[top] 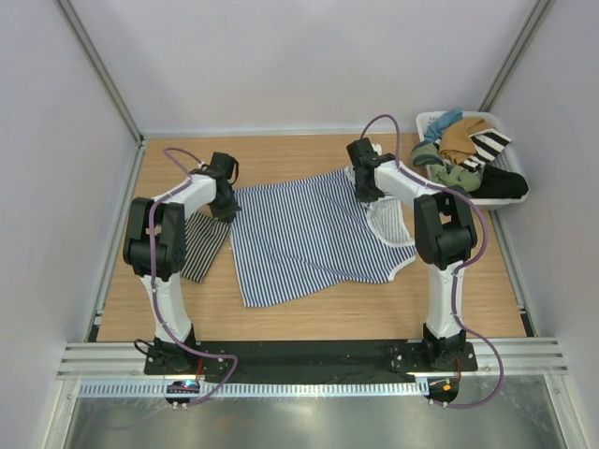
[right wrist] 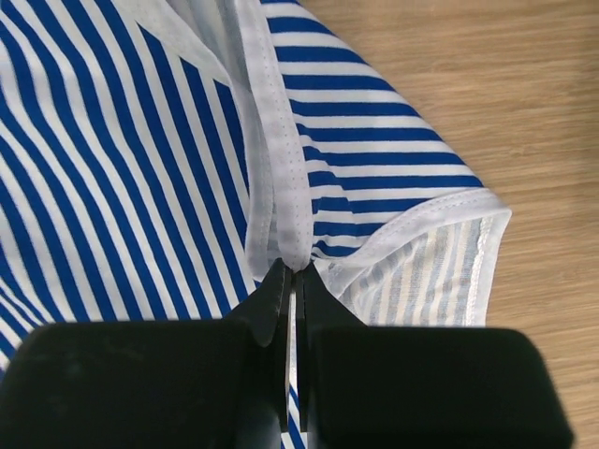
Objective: Fold and stack the tank tops
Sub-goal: Flatten the tank top out
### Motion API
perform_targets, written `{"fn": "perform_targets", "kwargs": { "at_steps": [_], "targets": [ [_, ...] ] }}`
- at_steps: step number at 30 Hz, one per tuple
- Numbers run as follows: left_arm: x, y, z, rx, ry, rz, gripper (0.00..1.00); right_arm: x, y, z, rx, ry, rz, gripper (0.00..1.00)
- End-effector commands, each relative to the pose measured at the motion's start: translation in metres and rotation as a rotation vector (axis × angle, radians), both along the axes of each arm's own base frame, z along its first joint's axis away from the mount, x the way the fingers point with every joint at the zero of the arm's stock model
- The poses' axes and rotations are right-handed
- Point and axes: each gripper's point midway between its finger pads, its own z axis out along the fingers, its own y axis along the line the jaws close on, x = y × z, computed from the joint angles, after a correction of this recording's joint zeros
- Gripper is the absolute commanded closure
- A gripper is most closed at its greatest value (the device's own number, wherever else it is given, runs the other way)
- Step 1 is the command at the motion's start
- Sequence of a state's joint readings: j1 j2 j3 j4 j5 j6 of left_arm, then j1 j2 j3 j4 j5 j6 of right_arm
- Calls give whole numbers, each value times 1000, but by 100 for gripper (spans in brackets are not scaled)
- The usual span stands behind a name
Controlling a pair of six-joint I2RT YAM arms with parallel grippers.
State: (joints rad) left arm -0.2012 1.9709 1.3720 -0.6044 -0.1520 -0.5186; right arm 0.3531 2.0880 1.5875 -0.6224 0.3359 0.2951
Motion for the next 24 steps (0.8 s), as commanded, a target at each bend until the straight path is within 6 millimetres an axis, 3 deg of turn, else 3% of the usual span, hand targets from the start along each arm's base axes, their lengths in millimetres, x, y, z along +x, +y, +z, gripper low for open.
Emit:
{"fn": "perform_targets", "kwargs": {
  "at_steps": [1,5,6,9,11,12,13,14,15,17,19,20,23,24],
  "targets": [
    [8,1,3,-7,-9,-1,100,25,0,51,32,-125,-19,99],
    [7,0,4,-11,-9,-2,100,42,-21,62,36,-128,-71,99],
    [7,0,3,-11,-7,-2,100,47,-34,63,34,-128,-101,98],
    [7,-1,3,-16,-6,-1,100,64,-50,61,48,-145,-158,89],
    [8,-2,1,-22,-4,-2,100,77,-72,55,18,-158,-219,74],
    [8,-3,1,-24,-4,-3,100,80,-76,49,9,-153,-238,71],
    [8,-3,1,-28,-1,-1,100,87,-81,56,4,-175,-259,65],
    [8,-3,1,-29,-3,0,100,90,-89,51,-13,-173,-285,53],
    [9,-3,1,-30,-8,1,100,91,-94,55,-27,-189,-303,47],
    [9,-4,0,-30,-5,1,100,95,-93,69,-5,-245,-313,33],
    [11,-4,1,-34,-11,4,100,89,-91,69,15,-256,-308,32],
    [12,-4,3,-34,-11,5,100,91,-89,85,38,-304,-302,33],
    [16,-5,7,-38,-23,9,100,79,-82,83,81,-289,-268,35],
    [17,-6,10,-39,-29,11,100,76,-80,94,97,-310,-260,35]
  ]
}}
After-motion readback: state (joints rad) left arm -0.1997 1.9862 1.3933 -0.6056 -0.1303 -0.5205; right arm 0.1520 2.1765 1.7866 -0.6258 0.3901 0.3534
